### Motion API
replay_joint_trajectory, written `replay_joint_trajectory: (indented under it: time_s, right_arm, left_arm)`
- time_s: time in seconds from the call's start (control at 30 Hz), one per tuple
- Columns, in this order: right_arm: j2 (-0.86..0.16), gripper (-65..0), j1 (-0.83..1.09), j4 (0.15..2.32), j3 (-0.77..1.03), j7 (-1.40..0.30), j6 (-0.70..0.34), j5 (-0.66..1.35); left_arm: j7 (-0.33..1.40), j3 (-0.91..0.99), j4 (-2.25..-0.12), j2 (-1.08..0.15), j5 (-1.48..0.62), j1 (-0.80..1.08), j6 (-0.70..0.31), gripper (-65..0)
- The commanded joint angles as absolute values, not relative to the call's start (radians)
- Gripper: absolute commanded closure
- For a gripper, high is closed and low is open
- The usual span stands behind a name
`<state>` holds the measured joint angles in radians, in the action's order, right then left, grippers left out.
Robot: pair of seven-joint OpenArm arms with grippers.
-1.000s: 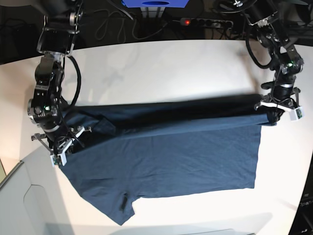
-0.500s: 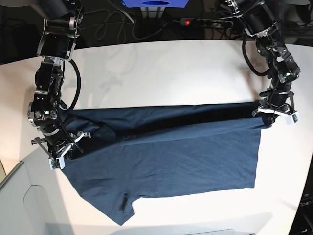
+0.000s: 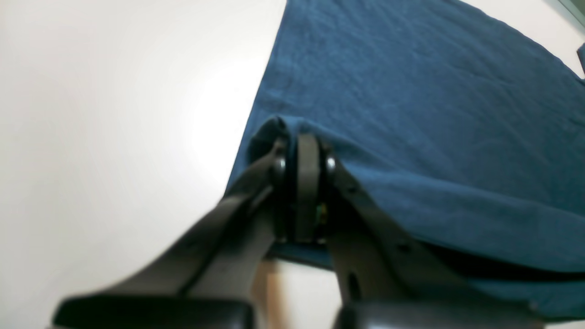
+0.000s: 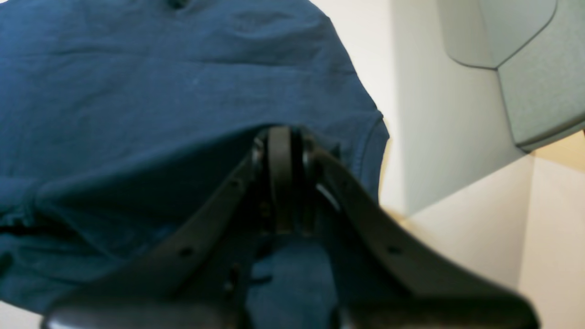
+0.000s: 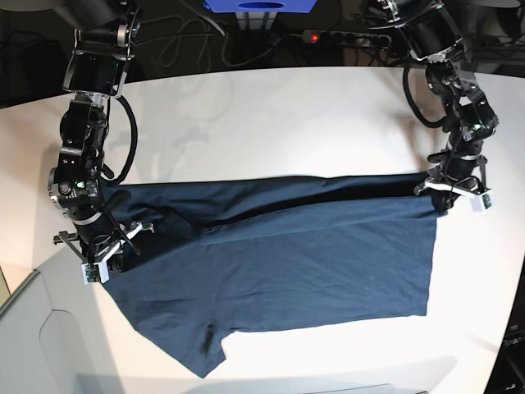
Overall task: Fold the T-shirt properly
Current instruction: 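Carry the shoulder edge with both grippers toward the hem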
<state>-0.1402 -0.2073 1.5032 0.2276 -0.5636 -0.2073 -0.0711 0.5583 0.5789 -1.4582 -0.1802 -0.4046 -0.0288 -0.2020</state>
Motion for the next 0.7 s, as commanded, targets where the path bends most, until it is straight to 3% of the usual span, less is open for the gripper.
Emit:
replay_joint_trajectory:
  time_s: [0.0,0.67]
  right_arm:
    - [-0.148,0.0,-0.234,1.518,0.226,-0.532,-0.214,-0.067]
    - [-0.153,-0.1,-0.236,1.478,0.226,-0.532,-0.214,-0.067]
  left_arm:
    - [0.538,0.584,-1.474,-0.194,-0.418,-0.044,-0.203,0.0]
    - [0.535,0.587,-1.489,-0.199,-0.418,-0.114,-0.211,0.0]
